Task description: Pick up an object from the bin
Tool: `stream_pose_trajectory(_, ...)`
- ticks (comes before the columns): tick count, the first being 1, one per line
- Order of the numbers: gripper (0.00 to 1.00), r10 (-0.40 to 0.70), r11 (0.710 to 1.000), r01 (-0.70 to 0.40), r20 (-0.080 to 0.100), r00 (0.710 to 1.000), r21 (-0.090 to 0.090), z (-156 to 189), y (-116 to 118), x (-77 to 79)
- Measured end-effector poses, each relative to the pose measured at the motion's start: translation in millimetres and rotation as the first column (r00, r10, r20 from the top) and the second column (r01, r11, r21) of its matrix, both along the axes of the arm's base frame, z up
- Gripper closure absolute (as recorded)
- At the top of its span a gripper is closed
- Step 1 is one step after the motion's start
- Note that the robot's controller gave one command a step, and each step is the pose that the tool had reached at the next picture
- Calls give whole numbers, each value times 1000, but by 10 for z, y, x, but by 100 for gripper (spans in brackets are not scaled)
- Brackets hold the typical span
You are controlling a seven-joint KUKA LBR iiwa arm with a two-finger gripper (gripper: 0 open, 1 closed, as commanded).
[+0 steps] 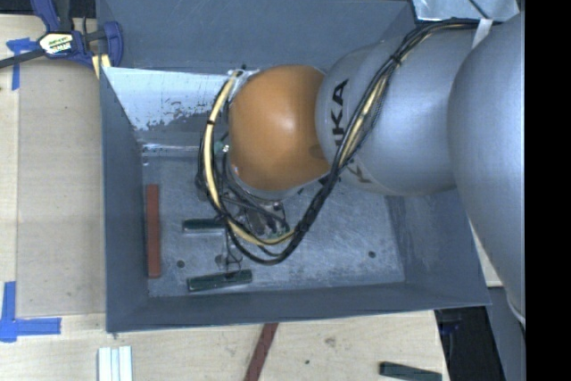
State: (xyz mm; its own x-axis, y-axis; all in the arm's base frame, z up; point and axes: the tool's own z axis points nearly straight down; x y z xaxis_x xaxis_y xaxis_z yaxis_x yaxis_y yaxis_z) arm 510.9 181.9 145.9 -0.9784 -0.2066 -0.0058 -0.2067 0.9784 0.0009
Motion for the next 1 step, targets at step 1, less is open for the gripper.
stream_pose_trajectory(1,0,-15,1000,15,-8,1000,-3,-295,-56,84)
